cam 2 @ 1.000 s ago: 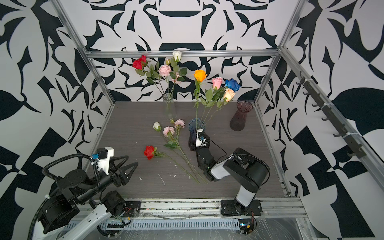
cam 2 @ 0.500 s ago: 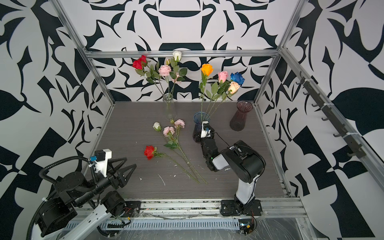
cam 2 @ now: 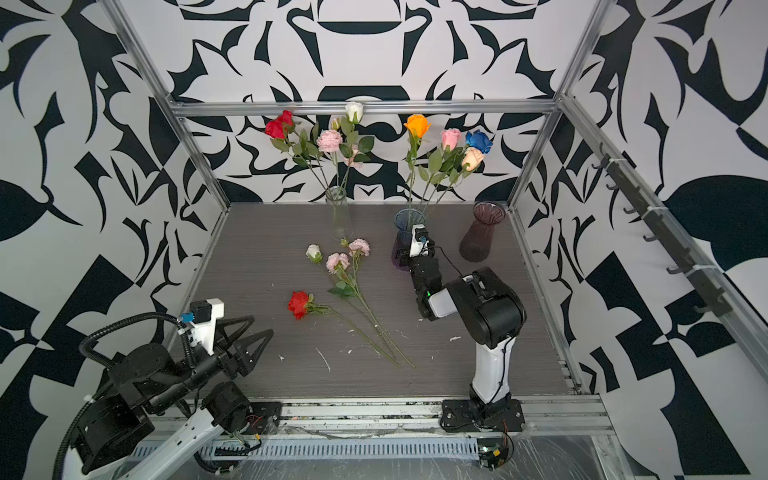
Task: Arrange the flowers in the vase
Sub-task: 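Grip the blue-and-purple vase rim with the right gripper and slide it farther away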
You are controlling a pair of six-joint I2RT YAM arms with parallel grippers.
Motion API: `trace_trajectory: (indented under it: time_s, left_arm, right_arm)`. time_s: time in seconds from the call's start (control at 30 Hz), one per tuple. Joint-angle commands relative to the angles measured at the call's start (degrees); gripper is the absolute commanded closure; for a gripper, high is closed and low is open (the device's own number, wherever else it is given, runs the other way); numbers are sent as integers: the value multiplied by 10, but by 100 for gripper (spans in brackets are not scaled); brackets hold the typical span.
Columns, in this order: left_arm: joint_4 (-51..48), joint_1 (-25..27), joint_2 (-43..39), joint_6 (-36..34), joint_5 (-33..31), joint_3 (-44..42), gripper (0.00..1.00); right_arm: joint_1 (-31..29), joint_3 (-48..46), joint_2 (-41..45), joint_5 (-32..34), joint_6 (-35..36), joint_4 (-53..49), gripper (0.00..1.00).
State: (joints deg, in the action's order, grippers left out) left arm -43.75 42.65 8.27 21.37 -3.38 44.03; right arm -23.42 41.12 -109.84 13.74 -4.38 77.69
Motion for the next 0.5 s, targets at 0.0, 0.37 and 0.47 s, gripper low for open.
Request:
trace_trajectory:
  time_s: [0.0, 0.37, 0.47]
  left_arm:
    - [-8, -2, -5, -4, 5, 9, 19]
    - [-6, -1, 3, -7, 4, 6, 19]
    - [-3, -2, 6, -8, 4, 4, 19]
  right_arm:
    - [24, 17, -19, -21, -16, -80, 27]
    - [89, 101, -61, -82, -16, -148, 29]
    - [97, 121, -73, -94, -16, -161, 29]
